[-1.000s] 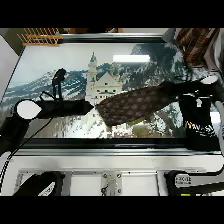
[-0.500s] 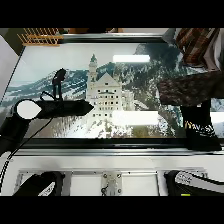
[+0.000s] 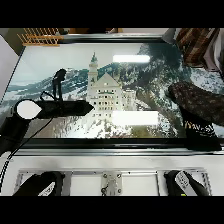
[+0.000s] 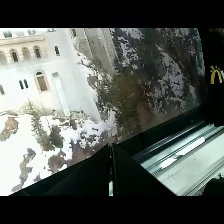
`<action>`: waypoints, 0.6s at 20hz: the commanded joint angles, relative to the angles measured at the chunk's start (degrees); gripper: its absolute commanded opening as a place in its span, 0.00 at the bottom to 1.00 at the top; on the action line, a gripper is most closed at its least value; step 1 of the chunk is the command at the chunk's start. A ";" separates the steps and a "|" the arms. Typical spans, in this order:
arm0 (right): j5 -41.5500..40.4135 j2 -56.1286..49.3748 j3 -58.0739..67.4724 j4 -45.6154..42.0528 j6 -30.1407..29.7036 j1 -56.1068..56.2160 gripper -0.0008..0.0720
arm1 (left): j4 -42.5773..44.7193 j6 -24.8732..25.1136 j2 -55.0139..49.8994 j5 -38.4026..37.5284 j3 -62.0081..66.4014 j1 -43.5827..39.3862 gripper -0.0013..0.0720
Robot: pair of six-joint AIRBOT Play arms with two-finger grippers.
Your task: Fold the clothes and pants, and hang the long-sleeved shirts on hangers.
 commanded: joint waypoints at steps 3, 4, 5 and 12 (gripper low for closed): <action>3.80 15.45 -20.63 -3.67 2.84 -0.07 0.02 | 0.15 0.02 0.04 -0.98 -0.02 -0.02 0.03; 4.09 17.42 -23.21 -4.24 2.84 -0.07 0.02 | 0.37 0.02 0.04 -1.22 -0.02 -0.04 0.03; 4.33 18.84 -25.16 -4.28 2.78 -0.07 0.02 | 0.50 0.02 0.04 -1.68 -0.02 -0.02 0.03; 6.25 20.09 -26.14 -6.95 -9.27 -0.13 0.92 | 0.50 0.07 0.04 -3.26 -0.02 -0.02 0.03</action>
